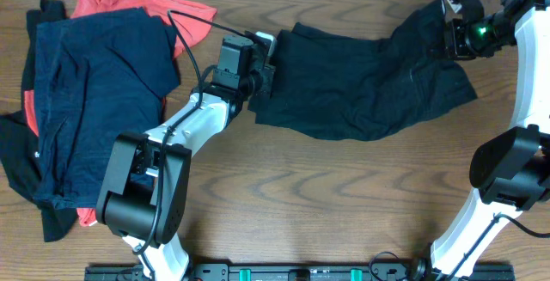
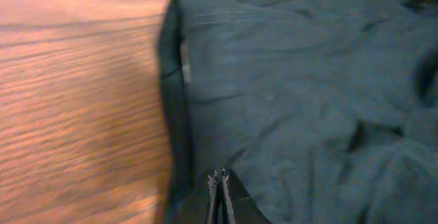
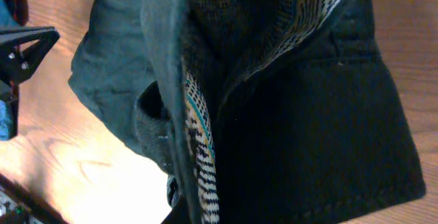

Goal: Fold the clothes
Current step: 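Carry the right end over toward the left gripper, folding the shorts in half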

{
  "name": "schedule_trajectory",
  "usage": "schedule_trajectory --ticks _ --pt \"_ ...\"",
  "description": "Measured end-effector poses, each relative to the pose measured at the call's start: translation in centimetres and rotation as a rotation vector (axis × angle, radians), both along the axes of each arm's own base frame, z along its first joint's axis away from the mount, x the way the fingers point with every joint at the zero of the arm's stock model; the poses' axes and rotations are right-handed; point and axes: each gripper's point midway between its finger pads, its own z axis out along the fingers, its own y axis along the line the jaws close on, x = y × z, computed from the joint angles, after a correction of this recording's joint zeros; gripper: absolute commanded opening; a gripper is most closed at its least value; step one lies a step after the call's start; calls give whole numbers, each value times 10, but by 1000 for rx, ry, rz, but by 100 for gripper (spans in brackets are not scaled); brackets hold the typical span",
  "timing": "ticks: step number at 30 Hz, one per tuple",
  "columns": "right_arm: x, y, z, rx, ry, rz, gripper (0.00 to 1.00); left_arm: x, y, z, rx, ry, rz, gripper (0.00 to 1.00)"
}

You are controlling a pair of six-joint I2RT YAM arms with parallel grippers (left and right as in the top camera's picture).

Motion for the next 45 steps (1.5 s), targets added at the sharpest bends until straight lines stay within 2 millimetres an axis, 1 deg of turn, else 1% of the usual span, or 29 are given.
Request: schedule_trajectory --ticks 3,6,10,14,16,18,21,26,32,36,40,45 --pt "-2 0 0 0 6 7 1 -4 -5 2 -25 4 -47 8" --pt "-3 2 -1 -1 7 13 1 -5 -2 5 -73 17 -80 8" --pt "-2 6 -1 -5 3 27 1 -2 15 9 -156 39 -97 9" --pt "0 19 0 -8 -6 58 1 0 35 6 -234 73 -106 10" --pt "0 26 0 -8 -8 74 1 0 41 3 -262 89 -110 10" --pt "1 30 0 -9 -11 86 1 -3 40 1 -278 104 -123 11" --pt "1 34 0 -9 -12 95 1 -7 32 2 -293 112 -151 9" --pt "1 35 0 -9 -12 96 1 -13 18 1 -284 120 -177 10" --pt "3 36 0 -11 -21 95 1 -16 5 -11 -204 132 -148 9" --pt "11 42 2 -15 -49 93 1 -16 -2 -19 -153 134 -118 7" --pt "25 59 5 -13 -94 88 1 -14 2 -37 -119 171 -53 7" --pt "44 91 13 4 -163 78 1 -14 10 -72 -101 245 22 6"
